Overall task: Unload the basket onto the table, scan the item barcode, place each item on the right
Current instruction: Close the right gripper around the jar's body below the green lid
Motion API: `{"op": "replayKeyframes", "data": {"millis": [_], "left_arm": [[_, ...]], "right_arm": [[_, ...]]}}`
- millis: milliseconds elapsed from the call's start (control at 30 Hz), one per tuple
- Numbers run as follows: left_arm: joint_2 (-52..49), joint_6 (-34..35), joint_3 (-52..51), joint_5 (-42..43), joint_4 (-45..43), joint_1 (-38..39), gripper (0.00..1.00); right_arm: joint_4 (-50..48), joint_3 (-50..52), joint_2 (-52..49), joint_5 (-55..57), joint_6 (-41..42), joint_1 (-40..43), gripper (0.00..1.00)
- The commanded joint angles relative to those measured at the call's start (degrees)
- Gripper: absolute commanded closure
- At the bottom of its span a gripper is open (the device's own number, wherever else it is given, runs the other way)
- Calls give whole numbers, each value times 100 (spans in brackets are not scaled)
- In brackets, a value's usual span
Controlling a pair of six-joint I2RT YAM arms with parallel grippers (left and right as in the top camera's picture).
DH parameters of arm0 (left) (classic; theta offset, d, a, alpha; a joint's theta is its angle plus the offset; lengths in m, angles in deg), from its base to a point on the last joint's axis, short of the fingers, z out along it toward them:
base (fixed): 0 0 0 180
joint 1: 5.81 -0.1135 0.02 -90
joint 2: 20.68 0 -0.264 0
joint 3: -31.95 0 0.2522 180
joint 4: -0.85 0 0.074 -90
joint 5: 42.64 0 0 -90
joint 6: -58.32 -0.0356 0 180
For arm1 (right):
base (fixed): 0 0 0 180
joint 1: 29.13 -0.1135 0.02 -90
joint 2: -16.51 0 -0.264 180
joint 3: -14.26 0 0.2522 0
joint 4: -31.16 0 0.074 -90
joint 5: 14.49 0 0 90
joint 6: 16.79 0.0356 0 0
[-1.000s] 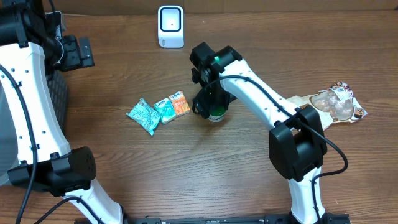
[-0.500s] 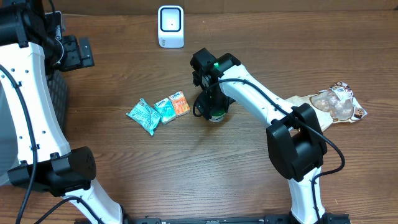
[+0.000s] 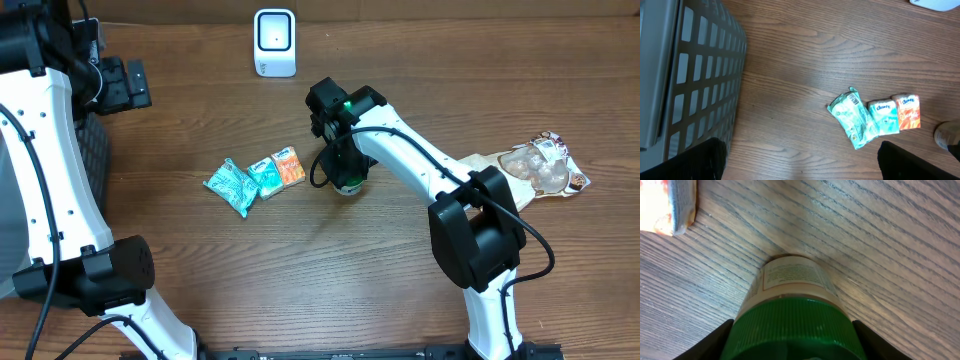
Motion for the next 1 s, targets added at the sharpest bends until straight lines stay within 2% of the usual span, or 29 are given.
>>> {"op": "replayKeyframes", "data": {"millis": [0,267,633,833,967], "left_arm": [[17,-107,11,2,-2,-26,1],[17,-107,11,2,-2,-26,0],[17,-107,11,0,-2,-26,1],[17,-107,11,2,-2,-26,0],[17,-107,11,2,-2,-26,1]], "right_arm": [[83,-254,92,9,22,-7,43],[369,-984,103,-544,22,48,50],[83,-710,63,-369,87,190,50],[-245,-280,63,-284,420,201,48],[-251,-175,63,-157,452,199,41]]}}
